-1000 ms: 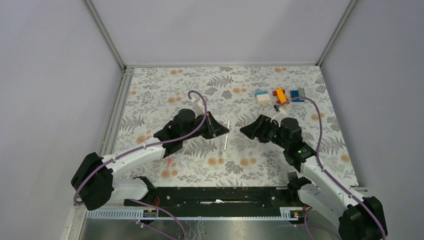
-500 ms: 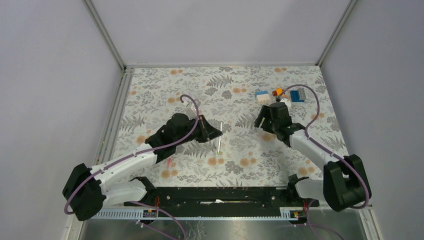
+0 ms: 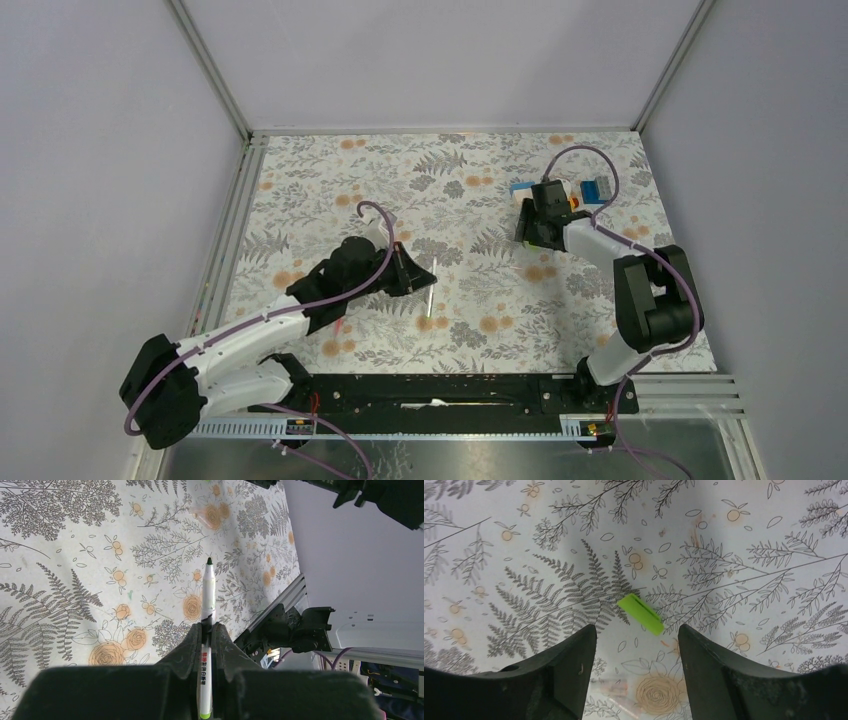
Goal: Insert the pens into the pen caps
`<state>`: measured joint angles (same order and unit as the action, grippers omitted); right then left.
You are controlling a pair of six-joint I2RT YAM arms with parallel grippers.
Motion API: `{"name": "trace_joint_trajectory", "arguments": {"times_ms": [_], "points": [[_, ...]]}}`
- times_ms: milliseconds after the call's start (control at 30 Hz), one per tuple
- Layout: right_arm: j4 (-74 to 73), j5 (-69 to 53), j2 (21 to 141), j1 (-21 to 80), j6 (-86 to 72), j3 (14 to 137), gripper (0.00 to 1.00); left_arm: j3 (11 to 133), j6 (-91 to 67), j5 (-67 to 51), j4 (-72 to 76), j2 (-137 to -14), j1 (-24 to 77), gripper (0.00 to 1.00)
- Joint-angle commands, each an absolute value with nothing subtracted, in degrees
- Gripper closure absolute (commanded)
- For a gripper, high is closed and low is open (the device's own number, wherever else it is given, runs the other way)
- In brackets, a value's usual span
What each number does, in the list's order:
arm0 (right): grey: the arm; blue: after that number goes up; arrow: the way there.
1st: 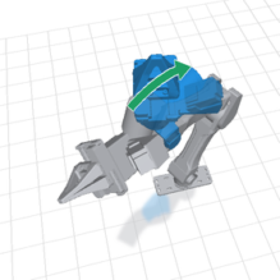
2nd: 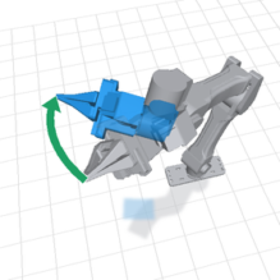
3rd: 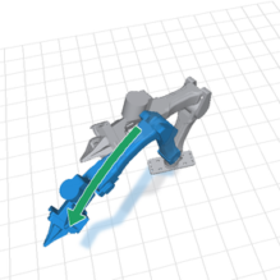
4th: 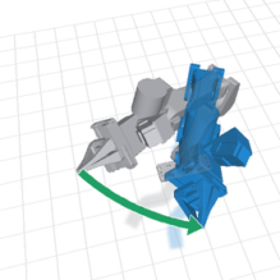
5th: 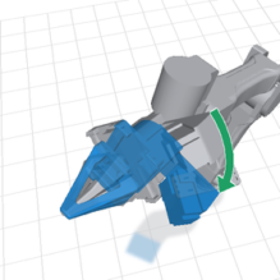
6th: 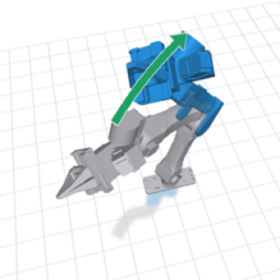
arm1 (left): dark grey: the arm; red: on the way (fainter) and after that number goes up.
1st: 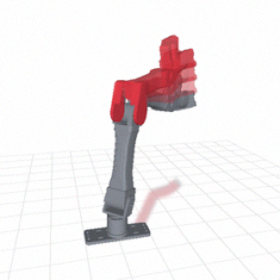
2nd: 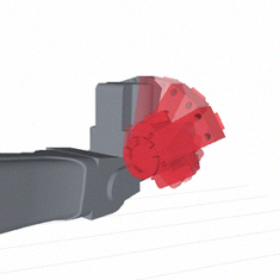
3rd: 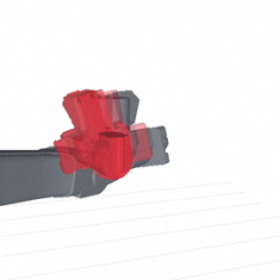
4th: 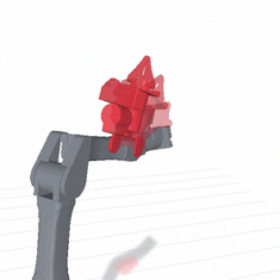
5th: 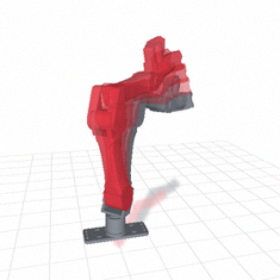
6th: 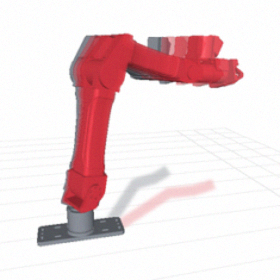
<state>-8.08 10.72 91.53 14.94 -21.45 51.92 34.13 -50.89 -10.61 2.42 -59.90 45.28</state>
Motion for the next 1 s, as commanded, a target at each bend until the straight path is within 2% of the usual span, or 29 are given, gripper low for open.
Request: {"name": "trace_joint_trajectory", "arguments": {"times_ms": [0,167,300,700,867,967], "points": [[-11.7,14.9,95.7,14.9,-16.8,56.9,0.34,33.6,-50.1,-9.9,3.9,-57.3,45.4,1.00],[-13.7,15.0,99.7,14.9,-15.9,59.5,0.40,32.7,-49.9,-9.5,2.7,-55.6,45.4,1.00],[-14.5,13.6,101.3,14.8,-15.4,60.5,0.50,31.4,-50.3,-9.2,2.4,-54.4,45.4,1.00],[-15.8,12.2,103.2,14.9,-14.5,61.0,0.61,30.4,-50.4,-9.0,2.0,-52.7,45.4,1.00],[-17.3,11.2,104.7,14.9,-13.2,62.5,0.70,30.2,-50.4,-8.1,1.0,-51.6,45.4,1.00],[-17.5,10.5,104.9,14.9,-12.9,62.9,0.79,30.1,-50.3,-7.8,0.4,-51.0,45.4,1.00]]}}
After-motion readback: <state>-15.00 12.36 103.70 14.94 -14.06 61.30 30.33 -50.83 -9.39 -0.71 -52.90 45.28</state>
